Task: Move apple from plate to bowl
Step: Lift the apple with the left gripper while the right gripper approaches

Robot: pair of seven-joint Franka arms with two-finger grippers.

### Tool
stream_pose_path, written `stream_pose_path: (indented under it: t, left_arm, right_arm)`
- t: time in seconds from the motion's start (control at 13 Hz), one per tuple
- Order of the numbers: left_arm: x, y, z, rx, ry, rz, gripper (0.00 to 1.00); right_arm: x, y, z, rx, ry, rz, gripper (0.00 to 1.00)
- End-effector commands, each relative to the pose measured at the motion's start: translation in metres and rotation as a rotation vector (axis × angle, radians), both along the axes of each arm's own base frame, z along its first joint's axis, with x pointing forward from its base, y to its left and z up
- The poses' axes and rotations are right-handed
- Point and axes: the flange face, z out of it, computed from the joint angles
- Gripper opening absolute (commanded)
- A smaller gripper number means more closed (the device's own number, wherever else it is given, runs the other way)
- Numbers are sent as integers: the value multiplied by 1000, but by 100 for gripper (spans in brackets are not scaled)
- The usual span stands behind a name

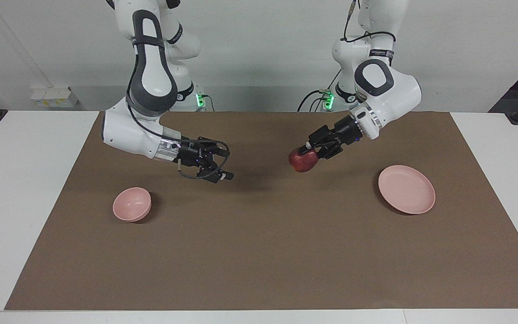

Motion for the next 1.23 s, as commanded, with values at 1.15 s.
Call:
stream_pose_path:
  t: [1.15]
  left_arm:
    - [-6,-62,18,-43,-47,122,0]
  right_arm:
    - [-20,108,14,146,31,-138,100]
